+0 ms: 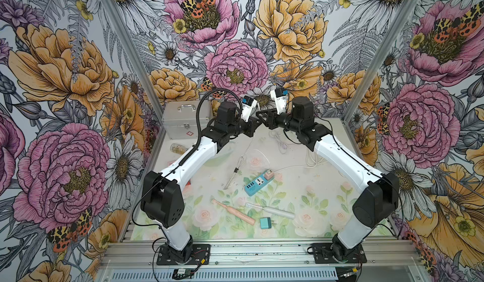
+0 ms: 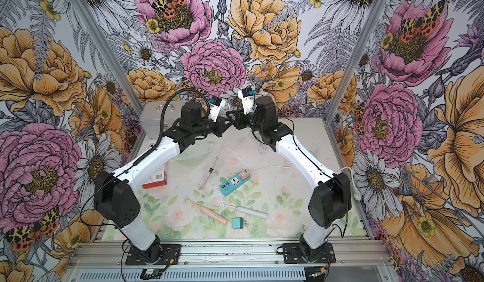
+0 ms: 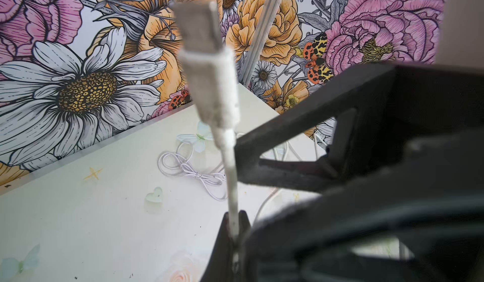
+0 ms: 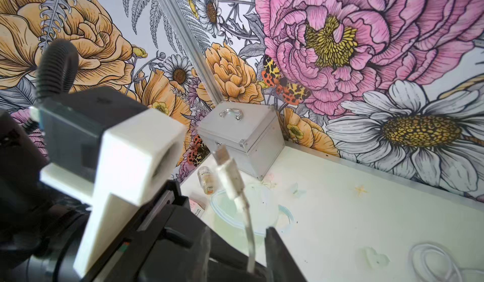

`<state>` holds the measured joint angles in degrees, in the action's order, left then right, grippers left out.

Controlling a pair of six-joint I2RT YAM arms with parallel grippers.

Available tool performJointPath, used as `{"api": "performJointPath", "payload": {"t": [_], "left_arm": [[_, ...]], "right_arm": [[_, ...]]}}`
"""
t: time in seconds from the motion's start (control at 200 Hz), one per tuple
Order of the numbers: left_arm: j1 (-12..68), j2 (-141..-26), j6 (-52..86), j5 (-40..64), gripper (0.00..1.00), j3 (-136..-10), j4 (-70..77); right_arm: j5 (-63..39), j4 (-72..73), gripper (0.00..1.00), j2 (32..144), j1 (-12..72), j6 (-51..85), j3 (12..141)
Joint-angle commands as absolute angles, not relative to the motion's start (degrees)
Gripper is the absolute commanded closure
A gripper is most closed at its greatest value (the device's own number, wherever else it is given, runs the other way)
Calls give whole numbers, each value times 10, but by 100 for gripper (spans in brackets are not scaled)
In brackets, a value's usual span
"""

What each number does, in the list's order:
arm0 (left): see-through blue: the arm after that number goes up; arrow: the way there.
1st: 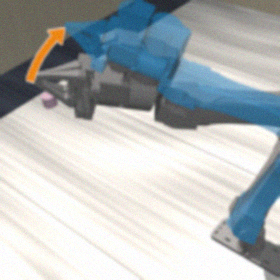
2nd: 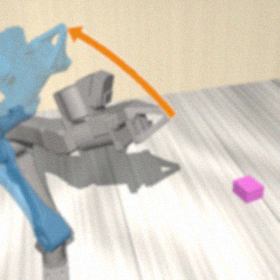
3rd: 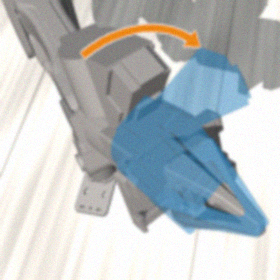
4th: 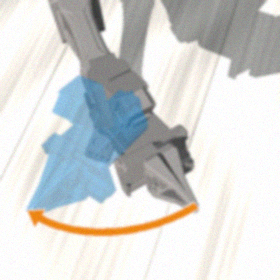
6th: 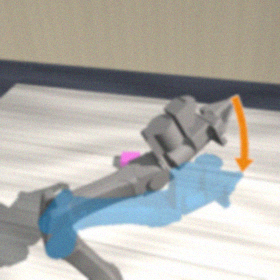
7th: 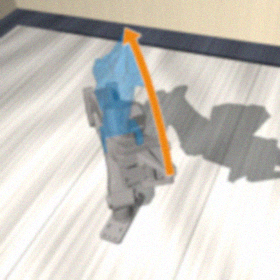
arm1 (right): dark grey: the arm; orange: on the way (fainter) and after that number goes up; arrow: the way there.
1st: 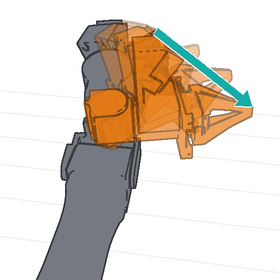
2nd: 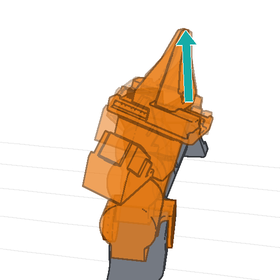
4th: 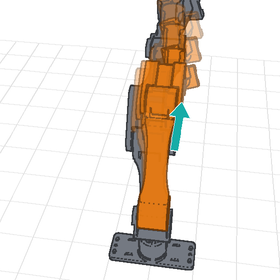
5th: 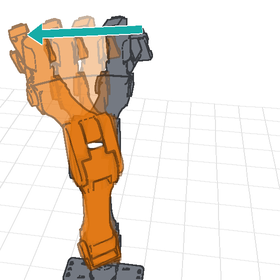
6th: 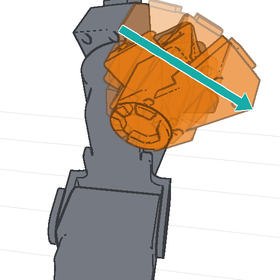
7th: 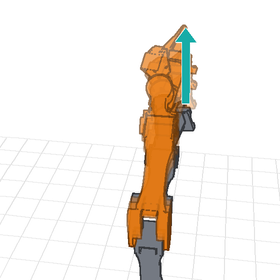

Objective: Charge the electric toothbrush
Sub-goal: Pick up the charging cable from the center of the board.

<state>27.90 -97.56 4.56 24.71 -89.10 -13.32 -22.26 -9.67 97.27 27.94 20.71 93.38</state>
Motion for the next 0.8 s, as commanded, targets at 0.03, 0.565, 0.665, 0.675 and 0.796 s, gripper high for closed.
{"api": "performJointPath", "payload": {"t": [0.03,0.565,0.665,0.675,0.796], "left_arm": [[283,-958,51,214,100,-907,-142],[286,-951,47,216,100,-897,-142],[286,-952,47,218,100,-897,-142],[286,-952,47,218,100,-897,-142],[287,-953,48,220,100,-898,-142]], "right_arm": [[-139,-101,63,992,293,162,969],[-49,-97,68,1008,332,76,992],[-41,-85,70,1005,332,71,989],[-39,-85,70,1005,332,71,989],[-26,-79,71,1004,332,60,987]]}}
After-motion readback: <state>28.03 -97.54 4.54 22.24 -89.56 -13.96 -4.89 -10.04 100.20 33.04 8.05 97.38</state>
